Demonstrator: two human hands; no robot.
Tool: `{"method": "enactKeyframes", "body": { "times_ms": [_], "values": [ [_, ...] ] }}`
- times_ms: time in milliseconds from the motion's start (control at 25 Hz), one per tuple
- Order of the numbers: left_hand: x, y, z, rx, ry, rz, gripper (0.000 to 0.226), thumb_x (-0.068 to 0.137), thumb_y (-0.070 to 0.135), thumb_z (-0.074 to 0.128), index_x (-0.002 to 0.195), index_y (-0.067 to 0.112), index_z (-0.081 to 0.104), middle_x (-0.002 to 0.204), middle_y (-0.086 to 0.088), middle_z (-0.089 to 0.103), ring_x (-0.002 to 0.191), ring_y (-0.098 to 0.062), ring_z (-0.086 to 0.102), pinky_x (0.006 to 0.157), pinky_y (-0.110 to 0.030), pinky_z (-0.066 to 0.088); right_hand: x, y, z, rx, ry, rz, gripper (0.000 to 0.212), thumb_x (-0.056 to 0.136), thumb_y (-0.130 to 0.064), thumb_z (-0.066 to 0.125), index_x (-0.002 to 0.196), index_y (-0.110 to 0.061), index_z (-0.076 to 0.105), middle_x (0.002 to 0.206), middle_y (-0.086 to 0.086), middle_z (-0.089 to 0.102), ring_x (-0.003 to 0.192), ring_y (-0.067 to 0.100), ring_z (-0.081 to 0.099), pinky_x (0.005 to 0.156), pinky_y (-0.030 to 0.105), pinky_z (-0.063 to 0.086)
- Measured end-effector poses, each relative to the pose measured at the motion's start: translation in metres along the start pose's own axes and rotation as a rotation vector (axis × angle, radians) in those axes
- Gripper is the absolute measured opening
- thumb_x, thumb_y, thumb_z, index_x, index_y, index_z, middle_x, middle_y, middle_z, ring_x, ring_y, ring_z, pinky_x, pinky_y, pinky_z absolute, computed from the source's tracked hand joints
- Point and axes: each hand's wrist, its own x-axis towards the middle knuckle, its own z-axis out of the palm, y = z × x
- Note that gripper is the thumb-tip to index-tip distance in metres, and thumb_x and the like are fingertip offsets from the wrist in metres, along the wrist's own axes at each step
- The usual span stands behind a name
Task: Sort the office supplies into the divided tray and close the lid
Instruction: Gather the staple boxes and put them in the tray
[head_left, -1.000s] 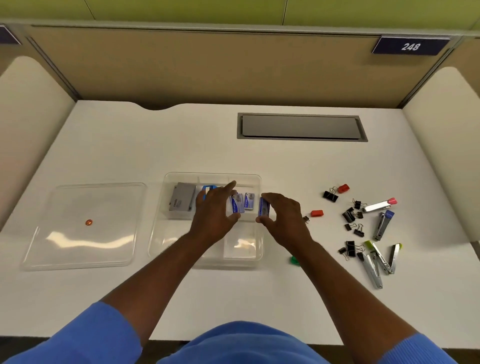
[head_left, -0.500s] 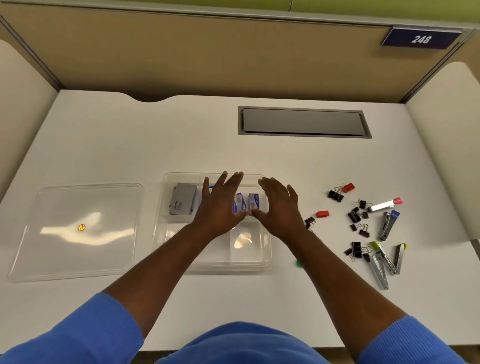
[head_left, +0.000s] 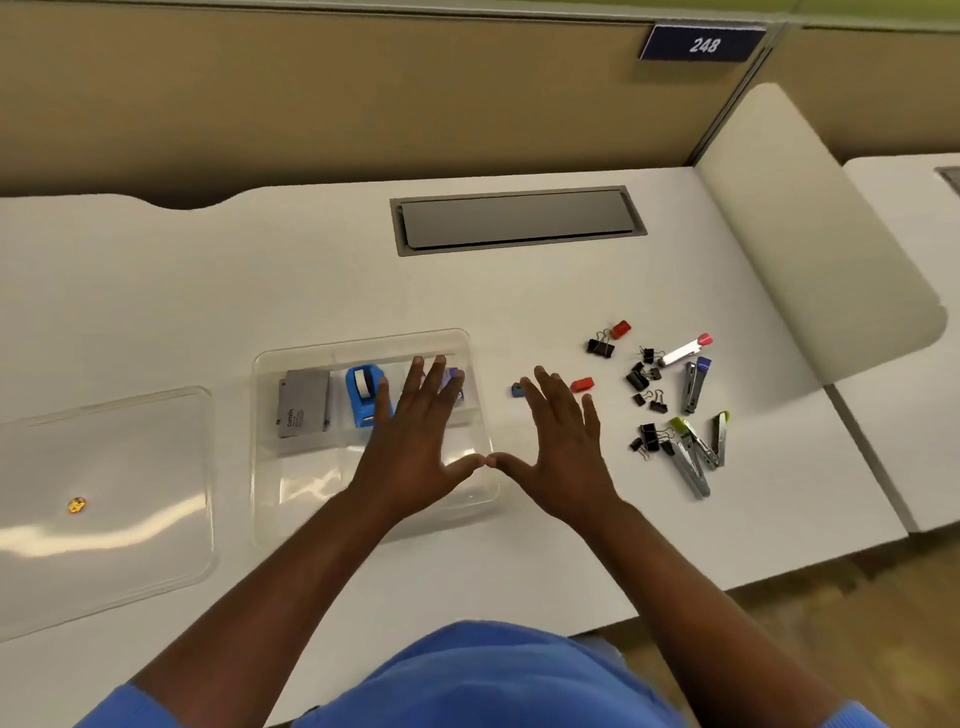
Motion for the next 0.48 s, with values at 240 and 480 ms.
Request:
{"method": "enactKeyframes", "body": {
  "times_ms": [240, 480],
  "values": [
    [-0.011, 0.039, 0.018, 0.024, 0.004, 0.06, 0.1, 0.082, 0.08, 0.043, 0.157, 0.032, -0.001, 0.164, 0.004, -0.017, 0.151, -0.019, -0.017, 0.121, -0.052, -0.008, -0.047, 0.035, -0.011, 0.001, 0.023, 0.104, 0.099, 0.081, -0.075, 0.058, 0.157, -0.026, 0.02, 0.167, -0.003, 0.013, 0.155, 0.012, 0.003, 0.124, 0.048, -0.001],
    [-0.009, 0.097, 0.046, 0.011, -0.011, -0.001, 0.093, 0.086, 0.074, 0.044, 0.157, 0.033, 0.001, 0.165, 0.005, -0.011, 0.151, -0.015, -0.017, 0.121, -0.054, -0.004, -0.055, 0.095, -0.024, -0.012, -0.045, 0.027, 0.095, 0.084, -0.074, 0.053, 0.158, -0.025, 0.02, 0.168, -0.002, 0.012, 0.155, 0.014, 0.003, 0.123, 0.056, 0.006]
  ]
}}
